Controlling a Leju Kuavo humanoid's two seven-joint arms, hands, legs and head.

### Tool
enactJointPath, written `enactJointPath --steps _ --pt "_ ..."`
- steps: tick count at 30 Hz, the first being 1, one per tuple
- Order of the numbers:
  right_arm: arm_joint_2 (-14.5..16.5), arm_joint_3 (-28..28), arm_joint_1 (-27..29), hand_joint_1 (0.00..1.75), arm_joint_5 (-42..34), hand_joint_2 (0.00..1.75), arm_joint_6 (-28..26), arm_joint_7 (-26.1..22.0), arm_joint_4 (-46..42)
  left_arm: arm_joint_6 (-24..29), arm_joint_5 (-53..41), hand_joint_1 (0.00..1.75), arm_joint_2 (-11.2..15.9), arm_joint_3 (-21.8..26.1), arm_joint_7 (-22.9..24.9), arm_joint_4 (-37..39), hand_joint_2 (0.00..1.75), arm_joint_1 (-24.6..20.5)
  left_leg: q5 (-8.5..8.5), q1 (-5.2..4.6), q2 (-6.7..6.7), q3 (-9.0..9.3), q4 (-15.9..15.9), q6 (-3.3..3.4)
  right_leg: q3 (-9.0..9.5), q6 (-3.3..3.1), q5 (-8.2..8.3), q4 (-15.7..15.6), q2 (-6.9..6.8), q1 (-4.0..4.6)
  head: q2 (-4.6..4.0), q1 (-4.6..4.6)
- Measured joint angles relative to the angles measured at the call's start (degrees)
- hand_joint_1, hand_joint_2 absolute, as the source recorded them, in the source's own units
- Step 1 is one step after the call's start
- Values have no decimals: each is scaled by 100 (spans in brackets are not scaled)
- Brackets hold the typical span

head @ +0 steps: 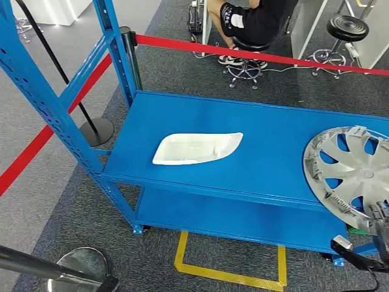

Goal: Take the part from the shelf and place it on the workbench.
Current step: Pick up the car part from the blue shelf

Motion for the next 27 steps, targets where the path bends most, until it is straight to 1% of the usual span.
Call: enactJointPath --steps 4,9,13,17,21,25,27 --pt "81 -40 14 175 258 175 -189 91 24 -3 -47 0 -1 32 2 0 0 0 0 1 0 0 0 0 0 0 0 0 0 1 0 2" --pt "186 -170 87 175 292 175 -320 -29 -19 -22 -69 0 -20 71 16 0 0 0 0 0 0 0 0 0 1 0 0 0 -2 1 0 3" --pt "255 -263 178 175 255 0 -375 -136 -139 -24 -74 0 -28 94 17 0 0 -1 0 0 0 0 0 0 2 0 0 0 -2 0 0 3" --pt "337 -390 298 175 -5 0 -403 -374 -317 -22 -102 0 -28 119 17 0 0 -1 0 0 -1 -1 0 0 3 0 0 0 -6 0 0 3" --pt "455 -564 444 175 -781 0 -399 -832 -618 -46 -124 0 -28 178 -124 0 0 -2 0 -1 -1 -1 0 0 2 0 0 0 -5 0 0 4" --pt "579 -751 671 175 -1395 0 -346 -1152 -1033 -29 -95 0 -28 226 -445 0 175 7 -1 0 -1 -2 0 0 1 0 -1 0 -5 0 0 3" --pt "674 -899 804 175 -2091 0 -207 -1530 -1302 34 -44 0 -28 264 -691 0 175 11 -2 0 -1 -2 0 -2 1 -1 -2 0 -5 0 0 4"
